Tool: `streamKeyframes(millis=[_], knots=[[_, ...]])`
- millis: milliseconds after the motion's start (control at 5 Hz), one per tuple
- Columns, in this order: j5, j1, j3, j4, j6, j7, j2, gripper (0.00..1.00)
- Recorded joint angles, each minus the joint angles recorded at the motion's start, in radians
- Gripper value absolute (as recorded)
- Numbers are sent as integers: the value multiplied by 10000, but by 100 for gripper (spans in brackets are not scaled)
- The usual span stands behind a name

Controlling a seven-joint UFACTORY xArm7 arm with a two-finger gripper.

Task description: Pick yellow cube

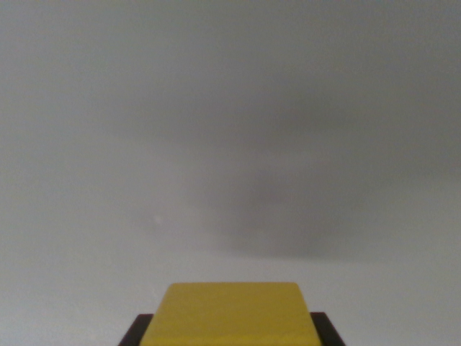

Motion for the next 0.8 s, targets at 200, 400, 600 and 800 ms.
streamKeyframes(millis=[200,400,600,800], knots=[[-19,2,0,264,404,18,-140,100],[-19,2,0,264,404,18,-140,100],[-40,5,0,552,844,38,-293,100],[-40,5,0,552,844,38,-293,100]])
